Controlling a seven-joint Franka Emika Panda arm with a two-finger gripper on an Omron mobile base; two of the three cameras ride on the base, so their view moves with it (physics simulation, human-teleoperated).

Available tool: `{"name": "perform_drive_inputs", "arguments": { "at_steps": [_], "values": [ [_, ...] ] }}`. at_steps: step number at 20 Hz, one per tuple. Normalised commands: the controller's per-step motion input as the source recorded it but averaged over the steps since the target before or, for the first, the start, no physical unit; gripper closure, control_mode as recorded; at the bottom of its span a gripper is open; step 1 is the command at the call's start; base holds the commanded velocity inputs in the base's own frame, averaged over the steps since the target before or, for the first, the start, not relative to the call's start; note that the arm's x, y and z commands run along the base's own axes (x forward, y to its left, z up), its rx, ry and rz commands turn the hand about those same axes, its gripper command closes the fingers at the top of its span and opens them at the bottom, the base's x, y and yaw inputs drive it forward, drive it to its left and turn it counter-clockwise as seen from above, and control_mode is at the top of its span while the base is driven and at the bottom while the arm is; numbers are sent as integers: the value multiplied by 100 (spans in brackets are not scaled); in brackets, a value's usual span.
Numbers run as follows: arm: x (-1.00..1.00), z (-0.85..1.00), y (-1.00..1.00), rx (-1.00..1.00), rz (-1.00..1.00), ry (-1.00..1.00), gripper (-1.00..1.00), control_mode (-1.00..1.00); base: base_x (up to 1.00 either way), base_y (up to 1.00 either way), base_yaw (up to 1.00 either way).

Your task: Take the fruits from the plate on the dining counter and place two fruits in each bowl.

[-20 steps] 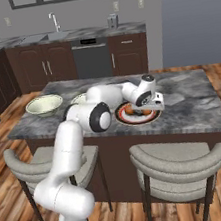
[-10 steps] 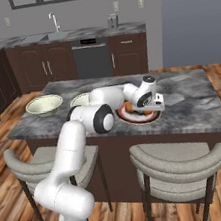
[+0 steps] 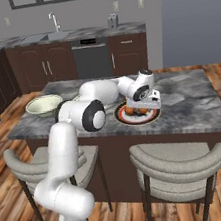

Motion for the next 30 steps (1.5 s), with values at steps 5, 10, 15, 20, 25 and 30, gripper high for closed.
{"name": "perform_drive_inputs", "arguments": {
  "at_steps": [5,10,15,20,25,30],
  "values": [
    [-63,54,99,-14,0,0,100,-100,0,0,0],
    [-1,67,100,-14,-2,-1,100,-100,0,0,0],
    [0,56,100,-3,-3,-15,100,-100,0,0,0],
    [-4,23,97,2,-4,-5,100,-100,0,0,0],
    [13,0,71,2,1,1,100,-100,0,0,0],
    [66,-4,24,1,0,8,100,-100,0,0,0]
  ]
}}
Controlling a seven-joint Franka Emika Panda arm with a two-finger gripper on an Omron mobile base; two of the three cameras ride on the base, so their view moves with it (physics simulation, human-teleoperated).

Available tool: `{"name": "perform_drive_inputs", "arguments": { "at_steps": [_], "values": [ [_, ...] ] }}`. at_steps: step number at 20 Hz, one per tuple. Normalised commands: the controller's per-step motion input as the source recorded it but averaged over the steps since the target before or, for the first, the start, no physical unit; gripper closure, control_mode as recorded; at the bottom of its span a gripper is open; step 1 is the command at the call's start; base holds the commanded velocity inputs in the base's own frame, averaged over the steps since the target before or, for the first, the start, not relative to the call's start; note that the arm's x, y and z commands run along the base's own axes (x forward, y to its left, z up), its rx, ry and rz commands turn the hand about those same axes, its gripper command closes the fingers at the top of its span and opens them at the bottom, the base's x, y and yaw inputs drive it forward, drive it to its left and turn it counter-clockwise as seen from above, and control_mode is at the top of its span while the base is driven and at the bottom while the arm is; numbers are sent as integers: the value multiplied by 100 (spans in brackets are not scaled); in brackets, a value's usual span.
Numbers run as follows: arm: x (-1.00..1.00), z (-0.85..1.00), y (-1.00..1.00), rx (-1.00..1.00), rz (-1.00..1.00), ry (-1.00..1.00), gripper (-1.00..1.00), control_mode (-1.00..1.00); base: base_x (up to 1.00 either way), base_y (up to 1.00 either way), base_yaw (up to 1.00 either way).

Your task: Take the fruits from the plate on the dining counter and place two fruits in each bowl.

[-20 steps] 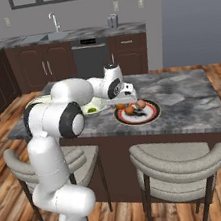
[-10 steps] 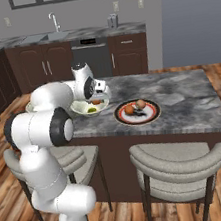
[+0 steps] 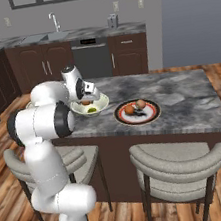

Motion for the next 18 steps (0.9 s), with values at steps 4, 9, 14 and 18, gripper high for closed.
{"name": "perform_drive_inputs", "arguments": {
  "at_steps": [4,9,14,18],
  "values": [
    [75,-9,6,0,0,21,100,-100,0,0,0],
    [63,-24,28,0,0,15,100,-100,0,0,0],
    [61,-50,4,0,0,11,100,-100,0,0,0],
    [4,-46,-9,0,0,2,100,-100,0,0,0]
  ]
}}
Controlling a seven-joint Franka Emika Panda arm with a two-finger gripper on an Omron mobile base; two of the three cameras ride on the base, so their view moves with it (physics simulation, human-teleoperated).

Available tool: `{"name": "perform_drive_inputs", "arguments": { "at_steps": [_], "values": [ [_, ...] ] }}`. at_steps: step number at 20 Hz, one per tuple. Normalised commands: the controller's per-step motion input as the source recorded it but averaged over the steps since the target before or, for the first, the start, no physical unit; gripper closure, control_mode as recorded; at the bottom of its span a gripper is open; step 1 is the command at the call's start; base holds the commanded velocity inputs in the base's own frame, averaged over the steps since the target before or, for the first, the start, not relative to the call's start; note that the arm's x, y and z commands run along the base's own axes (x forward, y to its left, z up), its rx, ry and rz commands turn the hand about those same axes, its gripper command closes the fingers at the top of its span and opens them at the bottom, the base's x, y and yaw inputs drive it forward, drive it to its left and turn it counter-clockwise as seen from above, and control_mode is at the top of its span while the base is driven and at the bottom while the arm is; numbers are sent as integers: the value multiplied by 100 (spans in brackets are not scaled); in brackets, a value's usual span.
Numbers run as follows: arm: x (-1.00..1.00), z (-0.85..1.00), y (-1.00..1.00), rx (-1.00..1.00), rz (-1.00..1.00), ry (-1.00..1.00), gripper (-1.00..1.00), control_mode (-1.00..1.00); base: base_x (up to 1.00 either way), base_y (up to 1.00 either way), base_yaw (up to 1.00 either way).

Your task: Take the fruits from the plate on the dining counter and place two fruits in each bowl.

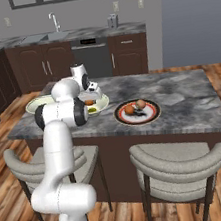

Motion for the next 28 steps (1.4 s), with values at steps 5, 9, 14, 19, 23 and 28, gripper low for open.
{"name": "perform_drive_inputs", "arguments": {
  "at_steps": [5,9,14,19,23,28],
  "values": [
    [0,-34,-3,0,0,8,-100,-100,0,0,0],
    [0,-4,0,0,0,5,-100,-100,0,0,0],
    [0,0,0,0,0,0,-100,-100,0,0,0],
    [-3,1,-1,0,0,-2,-100,-100,0,0,0],
    [-78,36,-38,0,0,-12,-100,-100,0,0,0],
    [-100,55,-69,2,0,-12,-100,-100,0,0,0]
  ]
}}
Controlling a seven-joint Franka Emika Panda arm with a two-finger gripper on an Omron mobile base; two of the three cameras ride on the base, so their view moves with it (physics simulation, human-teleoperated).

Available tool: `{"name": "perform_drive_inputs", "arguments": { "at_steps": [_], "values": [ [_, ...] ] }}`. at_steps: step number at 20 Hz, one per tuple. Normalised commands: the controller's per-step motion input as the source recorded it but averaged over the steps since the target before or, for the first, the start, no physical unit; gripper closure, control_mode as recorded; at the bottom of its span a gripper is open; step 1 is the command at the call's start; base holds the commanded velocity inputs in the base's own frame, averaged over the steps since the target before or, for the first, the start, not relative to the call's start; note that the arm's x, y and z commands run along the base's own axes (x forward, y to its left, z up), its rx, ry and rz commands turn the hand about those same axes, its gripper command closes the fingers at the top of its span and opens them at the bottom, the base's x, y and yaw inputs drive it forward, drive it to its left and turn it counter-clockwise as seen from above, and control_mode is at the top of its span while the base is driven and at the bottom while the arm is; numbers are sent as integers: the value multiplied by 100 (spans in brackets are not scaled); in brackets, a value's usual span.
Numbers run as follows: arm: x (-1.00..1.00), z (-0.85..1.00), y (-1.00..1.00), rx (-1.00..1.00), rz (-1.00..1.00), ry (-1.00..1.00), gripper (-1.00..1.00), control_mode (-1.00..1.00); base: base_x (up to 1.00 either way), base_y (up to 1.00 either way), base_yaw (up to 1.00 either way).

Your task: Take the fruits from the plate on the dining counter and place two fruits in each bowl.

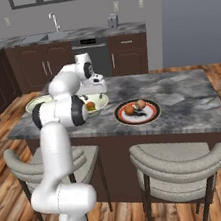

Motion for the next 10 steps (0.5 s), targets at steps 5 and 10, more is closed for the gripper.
{"name": "perform_drive_inputs", "arguments": {
  "at_steps": [5,10],
  "values": [
    [-100,36,-80,7,0,-12,-100,-100,0,0,0],
    [-62,5,-77,14,0,-7,-100,-100,0,0,0]
  ]
}}
